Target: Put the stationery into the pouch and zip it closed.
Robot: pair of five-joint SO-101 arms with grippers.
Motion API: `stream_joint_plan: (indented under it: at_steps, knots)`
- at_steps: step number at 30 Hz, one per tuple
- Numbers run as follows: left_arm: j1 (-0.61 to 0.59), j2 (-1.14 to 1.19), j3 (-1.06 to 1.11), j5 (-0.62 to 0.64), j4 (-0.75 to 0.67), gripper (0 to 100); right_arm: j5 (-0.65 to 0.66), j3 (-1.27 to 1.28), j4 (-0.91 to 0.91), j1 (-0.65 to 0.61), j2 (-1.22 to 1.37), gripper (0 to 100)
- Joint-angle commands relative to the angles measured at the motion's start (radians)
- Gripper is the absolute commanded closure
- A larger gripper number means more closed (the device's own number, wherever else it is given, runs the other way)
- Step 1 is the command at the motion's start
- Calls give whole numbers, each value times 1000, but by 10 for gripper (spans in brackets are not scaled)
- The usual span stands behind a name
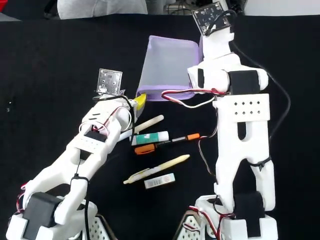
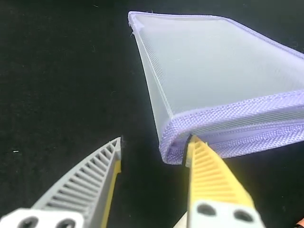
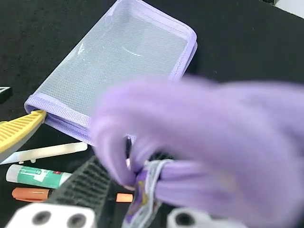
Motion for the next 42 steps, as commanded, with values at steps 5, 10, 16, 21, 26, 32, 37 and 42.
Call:
stream_joint_plan:
  at_steps: [5, 10, 16, 21, 26, 32, 37, 42]
  knots:
    - [19, 100, -163, 14, -12, 773, 14, -67, 6, -8, -70, 988]
    - [19, 301, -329, 17, -12, 773, 18, -67, 5, -8, -71, 988]
    - [19, 348, -430, 14, -14, 798, 20, -68, 5, -6, -71, 988]
    - [13, 348, -443, 12, -14, 802, 20, -67, 8, -2, -117, 988]
    - [16, 348, -446, 12, -14, 908, 12, -51, 23, -2, -214, 986]
    - [13, 331, -438, 12, -6, 973, 11, -48, 34, -3, -234, 982]
    - [8, 232, -430, 14, 77, 973, 12, -54, 34, -2, -196, 956]
    - [10, 52, -483, 15, 344, 973, 20, -50, 34, -5, -182, 815]
